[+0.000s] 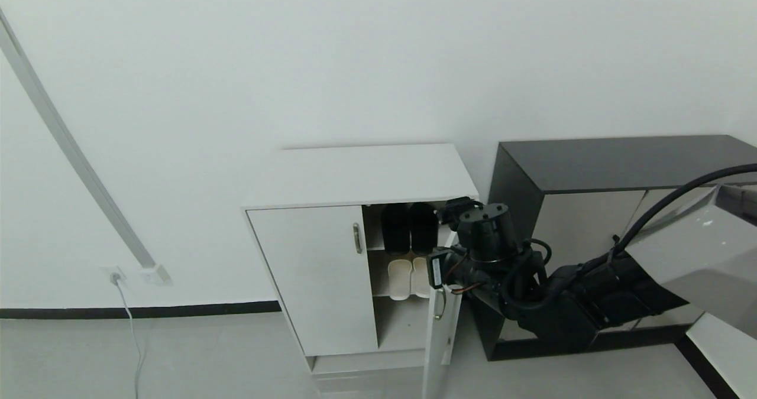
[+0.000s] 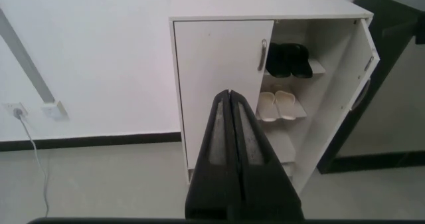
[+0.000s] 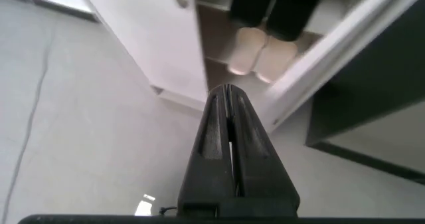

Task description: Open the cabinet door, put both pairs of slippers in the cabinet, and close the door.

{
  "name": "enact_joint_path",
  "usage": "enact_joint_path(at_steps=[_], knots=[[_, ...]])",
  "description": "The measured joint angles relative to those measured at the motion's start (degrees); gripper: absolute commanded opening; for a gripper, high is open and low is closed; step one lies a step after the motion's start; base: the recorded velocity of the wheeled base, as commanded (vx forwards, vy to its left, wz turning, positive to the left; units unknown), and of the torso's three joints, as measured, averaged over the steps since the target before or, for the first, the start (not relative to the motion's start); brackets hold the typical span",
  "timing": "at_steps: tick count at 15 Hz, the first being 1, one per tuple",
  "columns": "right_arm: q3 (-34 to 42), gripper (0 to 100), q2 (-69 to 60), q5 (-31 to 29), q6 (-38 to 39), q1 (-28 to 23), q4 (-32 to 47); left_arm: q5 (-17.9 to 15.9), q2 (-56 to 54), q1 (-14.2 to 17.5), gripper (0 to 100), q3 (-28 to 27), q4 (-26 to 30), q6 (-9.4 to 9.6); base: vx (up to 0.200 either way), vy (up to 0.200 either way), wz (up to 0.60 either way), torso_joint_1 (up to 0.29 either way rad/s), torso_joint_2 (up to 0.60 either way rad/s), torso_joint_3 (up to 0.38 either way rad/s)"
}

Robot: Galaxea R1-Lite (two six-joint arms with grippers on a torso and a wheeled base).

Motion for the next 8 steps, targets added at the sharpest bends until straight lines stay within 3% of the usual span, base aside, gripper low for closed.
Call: enact_joint_path(at_steps=[5, 8], knots=[[3.7, 0, -3.5, -0.1, -4.3, -2.4, -0.4, 0.0, 0.0, 0.0, 0, 0.0, 0.0, 0.05, 0.0, 0.0, 0.0, 0.0, 0.0, 0.0], [9.7, 0, -5.4, 0.3, -5.2, -3.4, -0.7, 0.1, 0.0, 0.0, 0, 0.0, 0.0, 0.07, 0.2, 0.0, 0.0, -0.004, 0.0, 0.002]])
